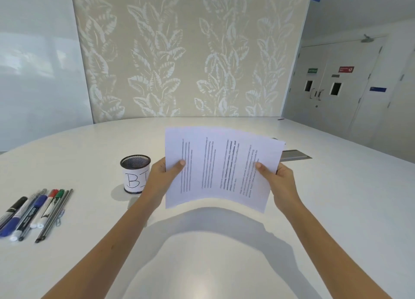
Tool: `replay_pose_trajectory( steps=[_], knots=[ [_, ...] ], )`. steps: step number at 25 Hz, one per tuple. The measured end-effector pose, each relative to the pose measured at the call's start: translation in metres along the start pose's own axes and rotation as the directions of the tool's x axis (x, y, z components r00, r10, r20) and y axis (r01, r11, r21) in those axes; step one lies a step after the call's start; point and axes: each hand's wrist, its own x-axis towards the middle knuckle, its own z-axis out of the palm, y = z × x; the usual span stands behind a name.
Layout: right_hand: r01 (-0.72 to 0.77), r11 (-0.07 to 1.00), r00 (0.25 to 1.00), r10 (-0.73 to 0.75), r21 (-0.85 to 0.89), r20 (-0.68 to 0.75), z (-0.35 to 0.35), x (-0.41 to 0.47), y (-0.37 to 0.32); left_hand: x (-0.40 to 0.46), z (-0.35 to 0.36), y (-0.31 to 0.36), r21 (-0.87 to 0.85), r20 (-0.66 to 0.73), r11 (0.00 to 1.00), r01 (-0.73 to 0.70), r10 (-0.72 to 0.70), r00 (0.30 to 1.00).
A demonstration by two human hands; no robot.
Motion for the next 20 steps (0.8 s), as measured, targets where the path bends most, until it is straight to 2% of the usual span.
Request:
replay_pose_trajectory(
  steps=[5,11,16,18,20],
  knots=[
    [-0.143,0.990,0.990,0.143,0.008,0.004,0.001,-0.017,0.030,-0.010,-0.002,-0.022,-0.035,0.001,0.991,0.130,-0.130,0.992],
    [-0.095,0.995,0.995,0.095,0.033,-0.005,0.008,-0.015,0.023,-0.008,0.001,-0.019,-0.078,-0.036,0.987,0.140,-0.143,0.989],
    [-0.195,0.981,0.980,0.194,0.001,-0.040,0.005,-0.031,0.054,-0.017,0.001,-0.036,-0.002,-0.098,0.977,0.211,-0.210,0.973],
    [-0.211,0.977,0.974,0.206,-0.037,-0.093,0.004,-0.033,0.063,-0.020,0.007,-0.037,0.007,-0.101,0.979,0.203,-0.202,0.974],
    [-0.151,0.987,0.987,0.147,-0.052,-0.071,0.002,-0.028,0.059,-0.019,0.008,-0.031,0.058,-0.147,0.991,0.122,-0.112,0.983]
  ],
)
